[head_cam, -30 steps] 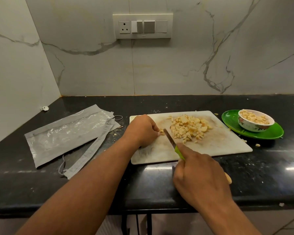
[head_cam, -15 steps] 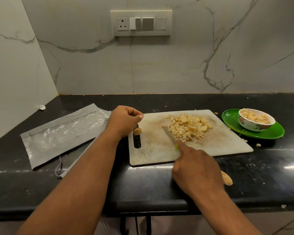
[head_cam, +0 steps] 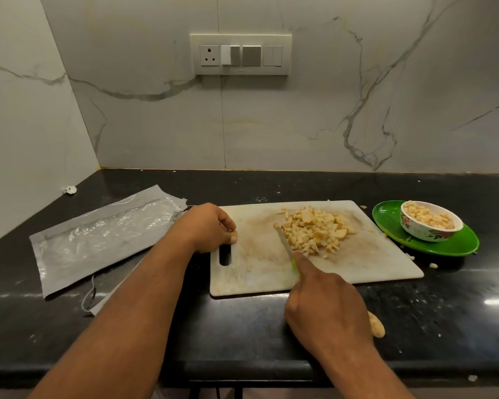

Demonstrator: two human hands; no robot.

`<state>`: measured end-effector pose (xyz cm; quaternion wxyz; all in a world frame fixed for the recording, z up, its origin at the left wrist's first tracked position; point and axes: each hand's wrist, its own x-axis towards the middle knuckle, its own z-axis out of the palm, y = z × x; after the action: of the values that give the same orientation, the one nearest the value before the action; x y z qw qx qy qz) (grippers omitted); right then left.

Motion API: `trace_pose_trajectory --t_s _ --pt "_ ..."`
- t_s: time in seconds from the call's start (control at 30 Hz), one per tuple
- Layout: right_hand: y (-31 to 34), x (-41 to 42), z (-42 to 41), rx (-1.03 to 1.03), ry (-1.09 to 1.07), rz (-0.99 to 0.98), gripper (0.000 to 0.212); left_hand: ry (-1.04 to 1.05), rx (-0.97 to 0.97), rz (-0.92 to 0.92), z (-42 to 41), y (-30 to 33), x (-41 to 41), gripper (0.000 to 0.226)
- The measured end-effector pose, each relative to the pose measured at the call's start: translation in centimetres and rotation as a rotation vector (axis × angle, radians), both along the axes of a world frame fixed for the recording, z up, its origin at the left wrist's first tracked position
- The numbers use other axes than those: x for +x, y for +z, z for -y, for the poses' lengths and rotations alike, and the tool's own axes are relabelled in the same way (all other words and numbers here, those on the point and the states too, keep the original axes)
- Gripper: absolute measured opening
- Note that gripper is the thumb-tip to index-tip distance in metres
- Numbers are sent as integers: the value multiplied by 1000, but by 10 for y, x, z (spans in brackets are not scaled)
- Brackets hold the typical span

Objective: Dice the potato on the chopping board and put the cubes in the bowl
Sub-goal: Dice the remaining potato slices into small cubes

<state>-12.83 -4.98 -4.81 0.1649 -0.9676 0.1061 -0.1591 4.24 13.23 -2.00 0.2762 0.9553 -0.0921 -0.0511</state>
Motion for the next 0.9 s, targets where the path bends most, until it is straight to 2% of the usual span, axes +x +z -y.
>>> trace_pose_trajectory --t_s 0.13,0.27,0.47,0.57,0.67,0.8,0.9 --pt "0 -2 0 56 5 17 61 -61 -55 -9 6 -2 -3 22" --pt "1 -5 1 76 37 34 60 -147 -44 37 16 -5 -9 9" --pt "1 -9 1 78 58 49 59 -69 4 70 15 2 -10 34" --pt "1 -11 0 74 61 34 58 -104 33 53 14 2 -11 25" --pt "1 -12 0 56 70 30 58 -188 -51 44 18 0 -15 21" --pt "0 -12 -1 39 86 36 59 -339 -175 67 31 -5 -24 28" --pt "0 -11 -1 23 85 50 58 -326 -166 100 33 -4 -26 31"
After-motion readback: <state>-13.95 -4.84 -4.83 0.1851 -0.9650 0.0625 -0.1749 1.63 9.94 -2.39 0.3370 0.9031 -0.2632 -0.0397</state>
